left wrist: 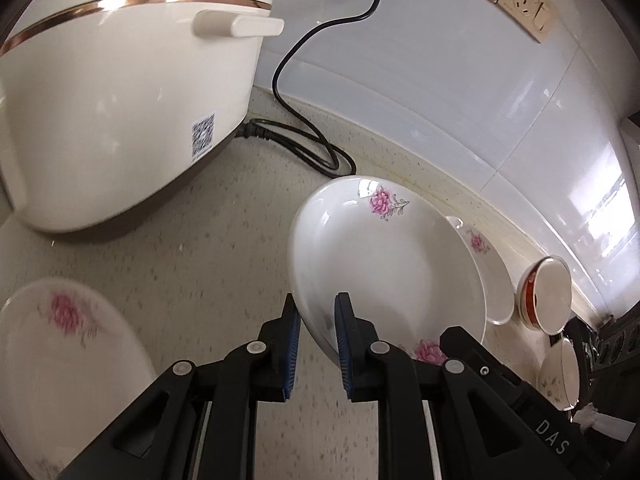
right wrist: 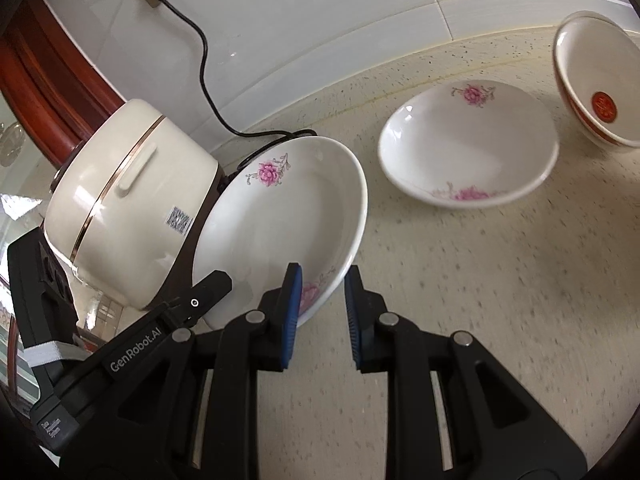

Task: Organize plates and bowls
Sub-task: 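Lift the plate with both grippers and carry it over the first plate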

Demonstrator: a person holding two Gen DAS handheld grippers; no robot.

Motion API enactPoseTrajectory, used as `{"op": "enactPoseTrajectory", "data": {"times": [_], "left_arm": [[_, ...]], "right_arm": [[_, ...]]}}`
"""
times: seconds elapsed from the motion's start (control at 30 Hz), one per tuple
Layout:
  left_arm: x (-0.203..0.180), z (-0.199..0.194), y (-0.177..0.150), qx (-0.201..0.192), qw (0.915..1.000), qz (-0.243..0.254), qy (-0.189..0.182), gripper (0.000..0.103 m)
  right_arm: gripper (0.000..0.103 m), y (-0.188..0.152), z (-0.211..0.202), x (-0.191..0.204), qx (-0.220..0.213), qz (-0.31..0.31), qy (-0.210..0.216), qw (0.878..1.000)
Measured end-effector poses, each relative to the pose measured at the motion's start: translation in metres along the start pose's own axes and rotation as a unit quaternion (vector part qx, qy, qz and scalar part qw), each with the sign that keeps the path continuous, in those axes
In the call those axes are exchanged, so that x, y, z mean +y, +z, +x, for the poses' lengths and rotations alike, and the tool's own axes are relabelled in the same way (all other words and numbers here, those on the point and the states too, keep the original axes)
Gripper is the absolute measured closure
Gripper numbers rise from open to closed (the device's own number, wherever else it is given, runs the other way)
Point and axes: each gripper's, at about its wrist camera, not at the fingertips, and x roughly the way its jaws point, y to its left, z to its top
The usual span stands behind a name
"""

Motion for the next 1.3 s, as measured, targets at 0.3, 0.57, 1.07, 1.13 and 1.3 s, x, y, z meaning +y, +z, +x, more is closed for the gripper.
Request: {"op": "enactPoseTrajectory", "data": {"times": [0.3,0.57,1.07,1.13,1.3], "left_arm": [[0.007,-0.029,-0.025,-0.003,0.9999,-0.011,-0.005,0.085],[0.026,-0.053,-0.043,-0.007,0.9995,-0.029,-0.006,0.085],[0.072,-0.097,-0.059,-0.022,0.9969,-0.073,0.019,0.085],[0.081,-0.102,-0.060,-0.025,0.9962,-0.081,0.023,0.085],[0.101,-0.110,-0.060,-0.027,0.9939,-0.102,0.032,0.085]], "right_arm": [[0.078,0.002,-0.004,-0.006,-0.001,-0.008,0.008,1.000],[0.077,0.001,-0.007,-0.009,0.009,-0.025,0.025,0.999],[0.075,-0.011,0.005,0.026,0.049,-0.059,0.069,0.995],[0.075,-0.014,0.007,0.034,0.054,-0.067,0.076,0.993],[0.074,-0.019,0.014,0.053,0.067,-0.084,0.085,0.991]]}}
